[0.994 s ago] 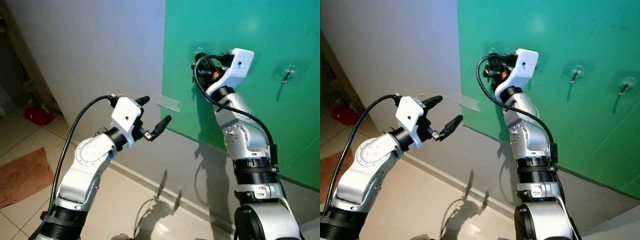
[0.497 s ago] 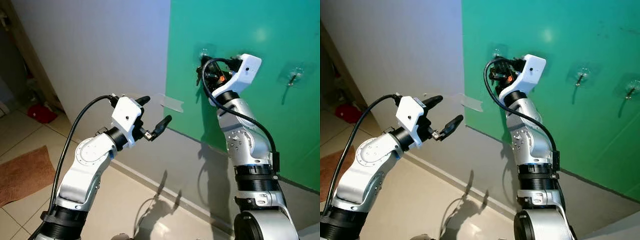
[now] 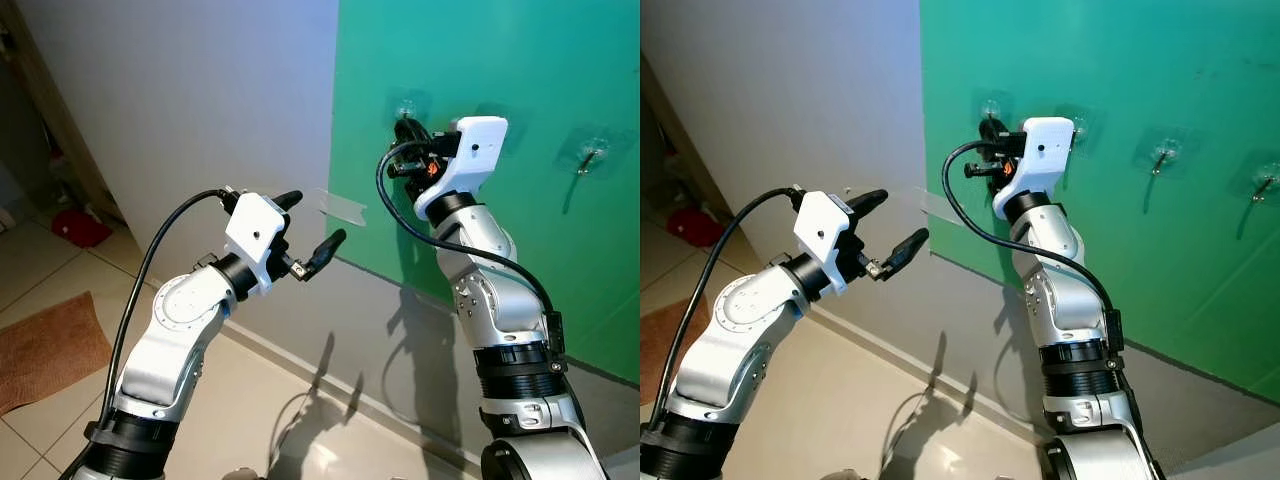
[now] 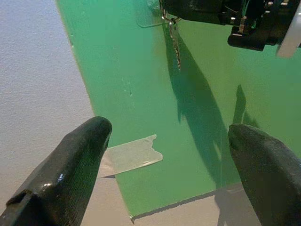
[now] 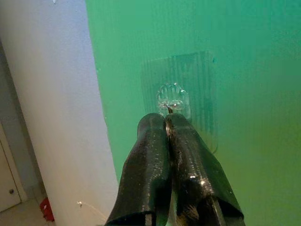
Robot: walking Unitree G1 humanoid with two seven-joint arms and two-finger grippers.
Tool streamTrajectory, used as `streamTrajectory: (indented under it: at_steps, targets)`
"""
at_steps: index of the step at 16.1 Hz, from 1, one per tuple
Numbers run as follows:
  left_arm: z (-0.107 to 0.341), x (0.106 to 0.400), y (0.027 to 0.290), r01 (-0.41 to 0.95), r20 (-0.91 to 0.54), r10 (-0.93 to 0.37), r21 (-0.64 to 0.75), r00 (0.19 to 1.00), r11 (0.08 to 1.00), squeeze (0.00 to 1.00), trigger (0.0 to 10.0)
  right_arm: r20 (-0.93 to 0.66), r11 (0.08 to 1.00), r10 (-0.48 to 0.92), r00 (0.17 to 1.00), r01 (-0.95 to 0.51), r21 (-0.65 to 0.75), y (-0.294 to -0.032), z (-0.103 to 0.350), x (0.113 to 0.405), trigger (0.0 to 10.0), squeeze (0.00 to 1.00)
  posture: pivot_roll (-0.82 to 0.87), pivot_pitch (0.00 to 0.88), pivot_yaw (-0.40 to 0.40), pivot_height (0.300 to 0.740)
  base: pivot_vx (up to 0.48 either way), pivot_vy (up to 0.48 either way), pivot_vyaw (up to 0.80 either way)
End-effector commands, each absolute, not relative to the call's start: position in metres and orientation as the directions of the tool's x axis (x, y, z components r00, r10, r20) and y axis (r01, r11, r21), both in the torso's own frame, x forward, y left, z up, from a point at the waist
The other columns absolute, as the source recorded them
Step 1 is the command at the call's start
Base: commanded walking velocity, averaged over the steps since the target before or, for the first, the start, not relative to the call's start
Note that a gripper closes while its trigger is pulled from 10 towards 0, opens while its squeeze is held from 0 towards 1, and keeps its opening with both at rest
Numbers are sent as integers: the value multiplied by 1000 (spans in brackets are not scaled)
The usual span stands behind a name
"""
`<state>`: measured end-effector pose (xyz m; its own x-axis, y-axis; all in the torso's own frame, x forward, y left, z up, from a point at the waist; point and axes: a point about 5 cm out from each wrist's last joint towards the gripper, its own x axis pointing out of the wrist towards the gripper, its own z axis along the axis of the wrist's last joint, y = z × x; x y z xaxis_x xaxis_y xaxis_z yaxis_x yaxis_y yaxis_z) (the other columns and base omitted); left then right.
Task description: Hang keys on a hook
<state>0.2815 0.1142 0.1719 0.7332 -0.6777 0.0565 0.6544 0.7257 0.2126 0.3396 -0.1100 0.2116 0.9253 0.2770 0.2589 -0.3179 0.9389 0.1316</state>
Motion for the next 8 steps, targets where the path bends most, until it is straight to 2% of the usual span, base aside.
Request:
streamTrajectory:
  at_steps: [1,5,8]
  targets:
    - [175,281,111,658,65,-686,229,725,718,0,10000,157,951,245,957,-269,153,-116,189,341,10000,0,-34,0,10,718,0,0,0]
    - [175,282,112,660,65,-688,233,722,714,0,10000,121,914,192,974,-223,340,-121,186,347,10000,0,-38,0,17,718,0,0,0]
    - [175,282,110,665,64,-693,234,718,710,0,10000,67,841,165,984,-176,512,-124,179,353,10000,0,-36,0,16,718,0,0,0]
